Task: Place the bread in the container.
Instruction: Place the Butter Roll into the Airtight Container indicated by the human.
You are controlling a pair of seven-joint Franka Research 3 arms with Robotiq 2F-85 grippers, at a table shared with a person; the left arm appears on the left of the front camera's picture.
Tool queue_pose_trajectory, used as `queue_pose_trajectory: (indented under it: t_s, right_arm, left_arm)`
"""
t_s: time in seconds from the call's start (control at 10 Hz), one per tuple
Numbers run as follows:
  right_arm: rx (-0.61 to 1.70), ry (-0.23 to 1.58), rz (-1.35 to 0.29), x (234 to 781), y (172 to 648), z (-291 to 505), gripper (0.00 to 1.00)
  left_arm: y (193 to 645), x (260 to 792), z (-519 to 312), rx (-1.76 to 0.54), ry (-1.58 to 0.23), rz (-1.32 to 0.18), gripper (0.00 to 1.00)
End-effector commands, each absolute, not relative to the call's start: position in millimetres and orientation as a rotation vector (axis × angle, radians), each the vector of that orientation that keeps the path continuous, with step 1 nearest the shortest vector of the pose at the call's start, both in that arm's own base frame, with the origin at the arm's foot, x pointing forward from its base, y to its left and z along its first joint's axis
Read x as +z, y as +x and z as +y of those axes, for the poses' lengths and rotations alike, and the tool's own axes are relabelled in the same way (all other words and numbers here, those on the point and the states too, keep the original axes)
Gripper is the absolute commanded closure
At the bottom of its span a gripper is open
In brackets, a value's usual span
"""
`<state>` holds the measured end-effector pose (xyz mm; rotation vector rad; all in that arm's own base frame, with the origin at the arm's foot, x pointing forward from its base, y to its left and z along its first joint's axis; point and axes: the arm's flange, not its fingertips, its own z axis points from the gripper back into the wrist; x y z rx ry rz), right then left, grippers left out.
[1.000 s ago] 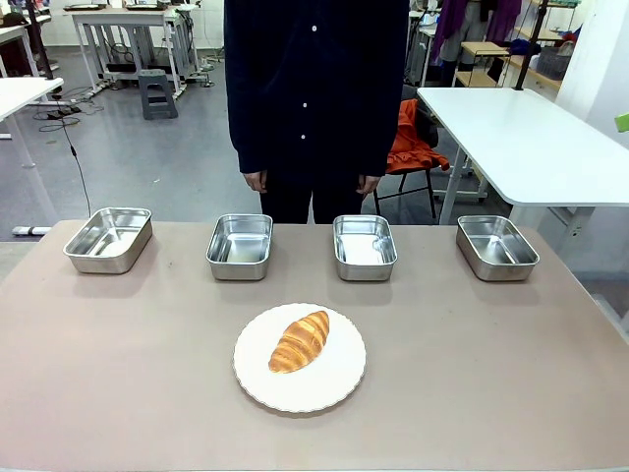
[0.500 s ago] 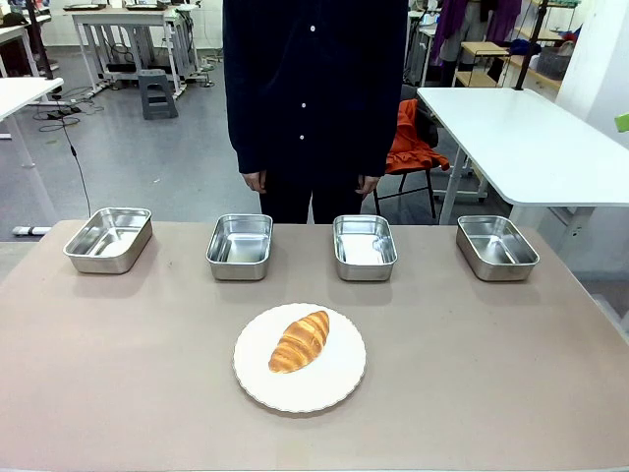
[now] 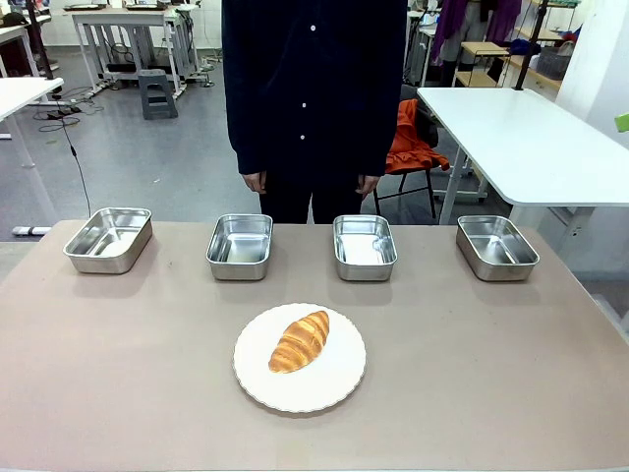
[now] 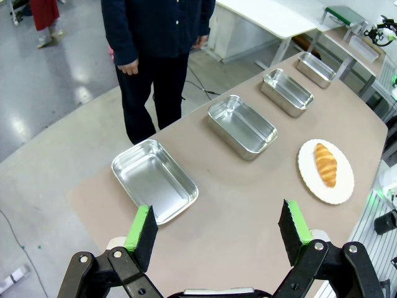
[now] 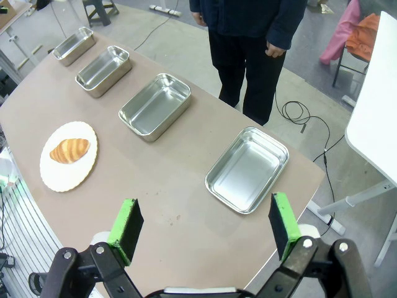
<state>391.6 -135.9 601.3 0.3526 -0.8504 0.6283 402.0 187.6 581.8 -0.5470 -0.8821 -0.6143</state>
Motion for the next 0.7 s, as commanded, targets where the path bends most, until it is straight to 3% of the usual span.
queue_pose_trajectory:
  t_s: [0.0, 0.6]
  right_arm:
    - [0.634, 0.371, -0.867, 601.4, 392.3, -135.8, 0.00]
    - [0.634, 0.371, -0.867, 601.4, 392.3, -135.8, 0.00]
  left_arm:
    - [399.7, 583.7, 188.5, -0.624, -0.553, -0.890, 0.00]
    - [399.7, 583.7, 188.5, -0.624, -0.553, -0.890, 0.00]
